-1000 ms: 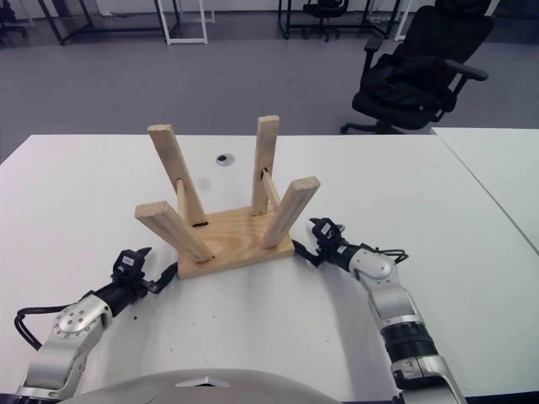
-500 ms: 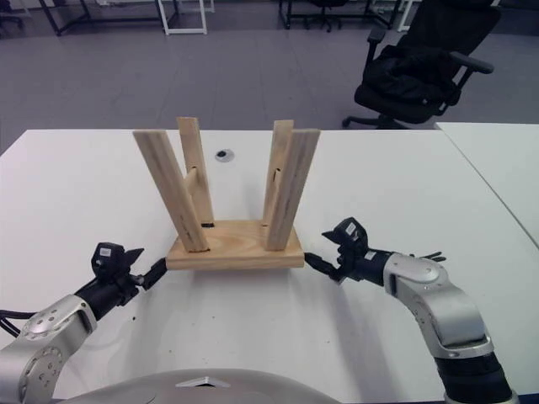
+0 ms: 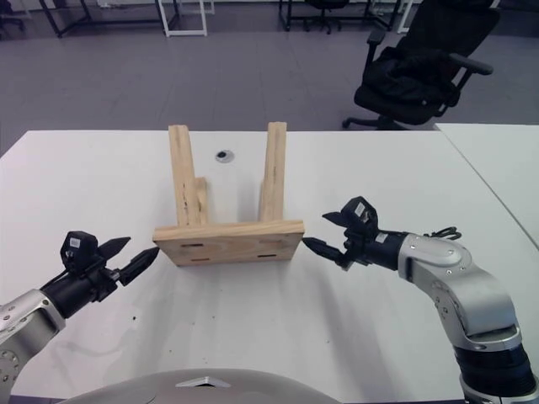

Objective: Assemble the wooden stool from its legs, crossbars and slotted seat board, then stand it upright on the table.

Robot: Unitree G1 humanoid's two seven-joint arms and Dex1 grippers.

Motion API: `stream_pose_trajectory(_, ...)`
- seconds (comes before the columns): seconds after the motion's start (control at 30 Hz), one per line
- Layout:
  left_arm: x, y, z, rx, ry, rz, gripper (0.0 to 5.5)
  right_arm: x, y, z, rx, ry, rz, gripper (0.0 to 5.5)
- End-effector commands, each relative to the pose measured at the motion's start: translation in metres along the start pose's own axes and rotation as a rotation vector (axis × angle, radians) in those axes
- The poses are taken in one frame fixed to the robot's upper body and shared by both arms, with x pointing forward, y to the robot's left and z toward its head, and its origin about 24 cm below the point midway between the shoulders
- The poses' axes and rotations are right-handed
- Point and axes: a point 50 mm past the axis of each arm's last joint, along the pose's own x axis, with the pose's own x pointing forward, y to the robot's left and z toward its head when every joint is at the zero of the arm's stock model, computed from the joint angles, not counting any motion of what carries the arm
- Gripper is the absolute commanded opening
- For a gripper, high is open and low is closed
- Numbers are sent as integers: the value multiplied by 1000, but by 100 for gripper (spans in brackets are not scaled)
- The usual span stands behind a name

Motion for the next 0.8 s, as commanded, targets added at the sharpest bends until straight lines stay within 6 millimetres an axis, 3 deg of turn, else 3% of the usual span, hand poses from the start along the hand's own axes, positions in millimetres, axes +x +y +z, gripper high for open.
stream_pose_trajectory(0.03,-9,-6,-8,95,159,-260,423,2,15,4,-126,-5,208,408)
stream_pose_trajectory(0.13,-24,29,-20,267,414,-281,423,-13,-7,-1,-234,102,177,408)
stream_pose_trajectory(0.2,-22,38,-23,305,466,-367,423,-17,-8,-6,-274,168,256,408)
stream_pose_trajectory(0.4,25,32,5,482,276,-528,423,21,0,-2,-335,95,446,408)
stream_pose_trajectory(0.5,36,30,14,551,256,-571,428,36,3,-4,-349,74,460,358)
stream_pose_trajectory(0.8,49,23,15,540,200,-637,281,45,-1,-6,-418,76,462,197)
